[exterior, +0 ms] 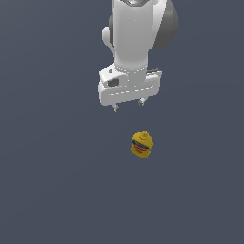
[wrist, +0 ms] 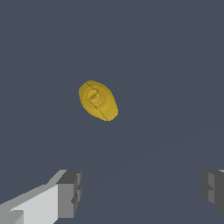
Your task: Pick up the object and move it to a goal position.
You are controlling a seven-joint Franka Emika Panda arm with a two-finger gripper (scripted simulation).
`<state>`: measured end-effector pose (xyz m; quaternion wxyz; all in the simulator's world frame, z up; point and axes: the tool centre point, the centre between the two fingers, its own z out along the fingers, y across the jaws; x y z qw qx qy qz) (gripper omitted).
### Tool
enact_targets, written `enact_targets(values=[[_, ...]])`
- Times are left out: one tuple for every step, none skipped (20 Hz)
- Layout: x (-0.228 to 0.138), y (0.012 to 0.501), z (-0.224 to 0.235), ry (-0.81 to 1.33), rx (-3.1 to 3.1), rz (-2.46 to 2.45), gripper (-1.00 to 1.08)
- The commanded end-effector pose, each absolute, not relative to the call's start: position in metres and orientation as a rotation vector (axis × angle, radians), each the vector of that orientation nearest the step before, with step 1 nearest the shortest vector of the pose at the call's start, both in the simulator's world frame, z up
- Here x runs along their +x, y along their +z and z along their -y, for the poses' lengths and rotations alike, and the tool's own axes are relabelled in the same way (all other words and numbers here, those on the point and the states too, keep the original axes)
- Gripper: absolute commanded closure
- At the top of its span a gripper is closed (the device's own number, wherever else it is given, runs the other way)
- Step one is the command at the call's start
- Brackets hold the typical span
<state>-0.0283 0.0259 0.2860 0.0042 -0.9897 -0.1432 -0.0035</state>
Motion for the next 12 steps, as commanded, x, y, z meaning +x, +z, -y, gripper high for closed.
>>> enact_targets(values=[[-0.021,0.279,-0.033,-0.009,-3.084,0.573,-0.92],[-0.018,0.276,-0.036,-0.008,-3.075,0.622,-0.92],[-0.016,0.274,-0.039,-0.007,-3.066,0.671,-0.92],[-0.013,0.271,-0.042,-0.007,-3.056,0.721,-0.92],[-0.010,0.268,-0.045,-0.006,-3.045,0.770,-0.92],[-0.008,0.265,-0.048,-0.005,-3.033,0.818,-0.92],[-0.005,0.262,-0.051,-0.004,-3.020,0.867,-0.92],[-0.002,0.259,-0.054,-0.004,-3.006,0.915,-0.92],[0.000,0.256,-0.057,-0.003,-2.992,0.963,-0.92],[0.003,0.253,-0.060,-0.003,-2.977,1.010,-0.92],[0.005,0.250,-0.063,-0.002,-2.960,1.057,-0.92],[0.007,0.247,-0.066,-0.002,-2.944,1.102,-0.92]])
